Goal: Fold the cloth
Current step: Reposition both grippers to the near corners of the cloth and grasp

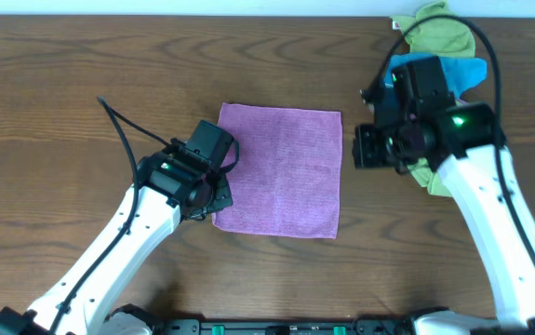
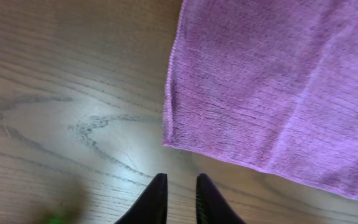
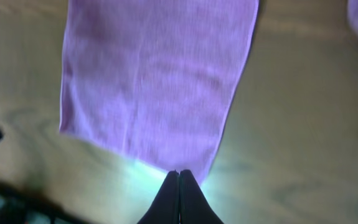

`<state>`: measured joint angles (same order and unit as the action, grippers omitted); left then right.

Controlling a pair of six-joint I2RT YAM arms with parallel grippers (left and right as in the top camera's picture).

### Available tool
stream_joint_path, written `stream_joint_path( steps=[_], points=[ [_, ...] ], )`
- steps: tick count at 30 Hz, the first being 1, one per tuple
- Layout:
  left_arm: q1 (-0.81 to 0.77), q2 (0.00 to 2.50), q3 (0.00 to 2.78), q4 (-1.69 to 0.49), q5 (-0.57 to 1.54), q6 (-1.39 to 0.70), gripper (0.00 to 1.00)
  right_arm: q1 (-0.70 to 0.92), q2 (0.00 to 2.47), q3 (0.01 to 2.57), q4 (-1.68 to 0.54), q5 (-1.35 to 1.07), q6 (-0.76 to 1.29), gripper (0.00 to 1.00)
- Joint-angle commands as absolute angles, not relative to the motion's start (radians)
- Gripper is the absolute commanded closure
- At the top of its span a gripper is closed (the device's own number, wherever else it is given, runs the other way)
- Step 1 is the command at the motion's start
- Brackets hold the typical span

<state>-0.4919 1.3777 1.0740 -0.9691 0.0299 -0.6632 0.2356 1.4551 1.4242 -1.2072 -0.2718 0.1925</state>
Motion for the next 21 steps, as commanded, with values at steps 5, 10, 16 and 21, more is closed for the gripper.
stream_joint_path(
  steps=[5,10,16,21],
  points=[
    [-0.479,1.403,0.953,-0.947,0.019,-0.627,0.62,0.23,1.358,1.223,-1.241,-0.325,0.228,0.79],
    [-0.477,1.404,0.833,-0.828,0.079,-0.628,0.59,0.23,1.33,1.02,-1.151,-0.426,0.27,0.71],
    [-0.477,1.413,0.772,-0.683,0.08,-0.623,0.56,0.23,1.331,0.857,-1.046,-0.453,0.322,0.53],
    [-0.477,1.448,0.772,-0.643,0.075,-0.597,0.54,0.23,1.332,0.775,-0.98,-0.453,0.366,0.48]
  ],
)
